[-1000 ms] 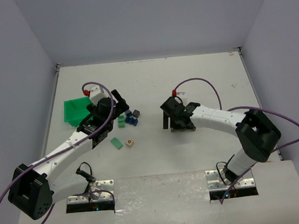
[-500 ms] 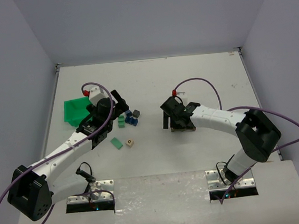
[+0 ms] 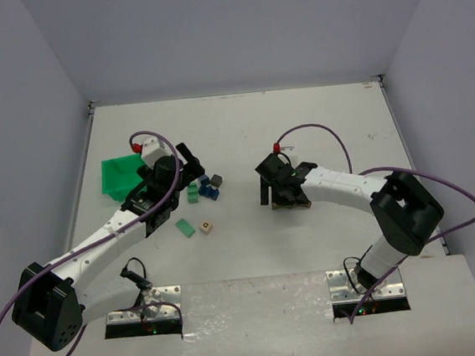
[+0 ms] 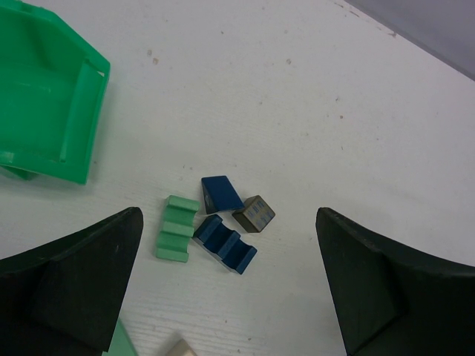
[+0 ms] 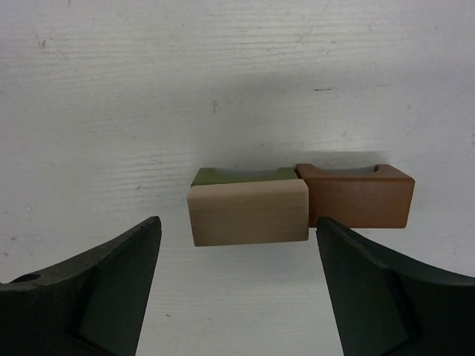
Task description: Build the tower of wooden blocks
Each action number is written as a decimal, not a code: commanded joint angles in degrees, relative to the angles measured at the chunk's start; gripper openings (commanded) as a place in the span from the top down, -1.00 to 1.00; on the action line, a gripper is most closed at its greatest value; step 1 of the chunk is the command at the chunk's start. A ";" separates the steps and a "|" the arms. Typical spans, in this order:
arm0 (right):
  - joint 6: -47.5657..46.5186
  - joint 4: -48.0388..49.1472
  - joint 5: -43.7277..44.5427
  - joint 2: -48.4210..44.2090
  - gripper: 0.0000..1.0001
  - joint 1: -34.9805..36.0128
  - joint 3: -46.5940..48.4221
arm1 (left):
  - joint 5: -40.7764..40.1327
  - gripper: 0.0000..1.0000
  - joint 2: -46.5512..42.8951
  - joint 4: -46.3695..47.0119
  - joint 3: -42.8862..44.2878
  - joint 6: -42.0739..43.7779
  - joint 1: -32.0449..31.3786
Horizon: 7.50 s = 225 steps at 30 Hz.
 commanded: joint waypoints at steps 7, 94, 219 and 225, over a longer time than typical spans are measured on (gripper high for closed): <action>-0.18 2.42 -1.29 -0.02 -0.68 -0.20 0.12 | -0.34 -1.00 -1.43 2.29 -0.15 0.51 -0.44; -44.68 23.23 -31.96 19.55 0.79 12.65 34.72 | -14.74 -1.00 -29.06 -42.45 -1.46 -32.16 -0.49; -113.93 -9.09 -58.09 -1.62 0.44 -31.92 -0.73 | -7.76 -1.00 1.64 -12.83 7.58 0.81 -0.50; -114.02 -9.00 -57.93 -1.29 0.44 -31.89 -0.81 | -7.43 -1.00 1.71 -12.74 7.58 0.78 -0.53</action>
